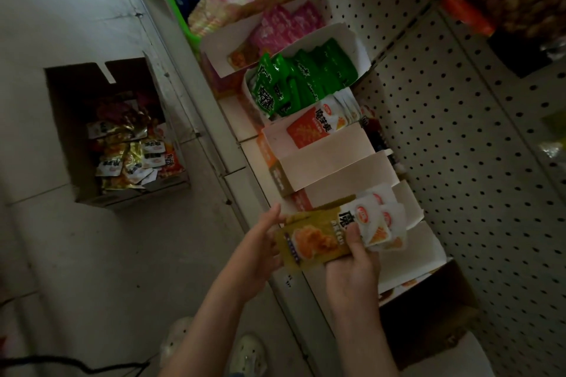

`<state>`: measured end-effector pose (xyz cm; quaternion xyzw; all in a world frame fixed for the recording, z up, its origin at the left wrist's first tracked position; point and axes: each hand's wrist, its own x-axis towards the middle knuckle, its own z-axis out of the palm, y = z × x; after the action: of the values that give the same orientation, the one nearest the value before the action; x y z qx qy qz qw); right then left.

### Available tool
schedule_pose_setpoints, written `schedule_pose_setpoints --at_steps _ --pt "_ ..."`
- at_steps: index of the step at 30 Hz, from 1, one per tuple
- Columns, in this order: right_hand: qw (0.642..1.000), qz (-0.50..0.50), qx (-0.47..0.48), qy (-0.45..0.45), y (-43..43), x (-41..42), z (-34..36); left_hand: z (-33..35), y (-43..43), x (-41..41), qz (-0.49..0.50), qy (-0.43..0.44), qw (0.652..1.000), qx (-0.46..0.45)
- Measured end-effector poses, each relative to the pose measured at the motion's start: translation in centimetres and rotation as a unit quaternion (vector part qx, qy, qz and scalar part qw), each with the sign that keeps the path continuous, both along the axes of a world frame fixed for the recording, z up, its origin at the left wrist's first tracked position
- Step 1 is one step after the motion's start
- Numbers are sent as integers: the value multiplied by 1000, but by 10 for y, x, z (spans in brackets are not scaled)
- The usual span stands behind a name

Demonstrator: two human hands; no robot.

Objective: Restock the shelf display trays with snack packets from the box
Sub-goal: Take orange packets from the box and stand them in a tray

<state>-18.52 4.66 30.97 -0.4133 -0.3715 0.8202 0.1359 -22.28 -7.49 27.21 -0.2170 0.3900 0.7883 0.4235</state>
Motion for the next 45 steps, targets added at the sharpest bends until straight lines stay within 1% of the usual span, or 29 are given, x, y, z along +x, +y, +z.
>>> schedule_pose_setpoints --at_steps 2,3,5,6,10,12,14,15,17,19,21,23,25,29,31,35,37,41,42,45 --pt "1000 11 0 7 -13 1 -4 -2 10 6 26 -10 1000 9" --pt "1000 18 3 8 -18 2 -8 -2 14 7 63 -22 998 2" --pt "999 34 10 2 -23 4 -11 -6 17 5 142 -50 988 -43" --pt "999 43 14 -3 -23 6 -12 -9 17 4 161 -57 983 -69" --pt "995 86 53 -23 -15 9 -7 -18 11 3 161 -63 976 -132" --pt "993 66 91 -26 -10 11 -6 -21 9 4 161 -79 973 -144" --pt "985 57 156 -43 -8 12 -7 -26 5 5 158 -107 972 -140" --pt "976 78 196 -53 -9 12 -8 -27 4 6 150 -121 972 -133" --pt "949 152 268 -71 -17 13 -12 -29 1 8 136 -145 973 -119" --pt "925 199 311 -85 -27 11 -17 -32 -7 8 147 -170 969 -103" --pt "911 219 337 -91 -35 6 -22 -35 -19 8 166 -183 966 -76" --pt "896 245 359 -95 -42 -1 -27 -40 -29 7 162 -187 967 -64" --pt "879 275 374 -108 -49 -5 -30 -45 -35 5 149 -183 969 -76" --pt "853 336 378 -126 -62 -10 -30 -54 -43 -3 147 -195 963 -118" --pt "819 391 396 -138 -63 -15 -26 -58 -47 -4 150 -214 957 -129" --pt "733 505 427 -160 -56 -26 -13 -62 -53 -2 133 -225 955 -139" --pt "706 541 429 -158 -51 -30 -7 -59 -51 -4 108 -215 960 -145" --pt "691 560 431 -154 -42 -39 -2 -52 -51 -13 71 -191 965 -165" --pt "693 560 428 -152 -41 -40 -2 -50 -52 -17 65 -190 965 -169" --pt "728 545 392 -140 -38 -46 -2 -46 -58 -24 56 -178 964 -190"
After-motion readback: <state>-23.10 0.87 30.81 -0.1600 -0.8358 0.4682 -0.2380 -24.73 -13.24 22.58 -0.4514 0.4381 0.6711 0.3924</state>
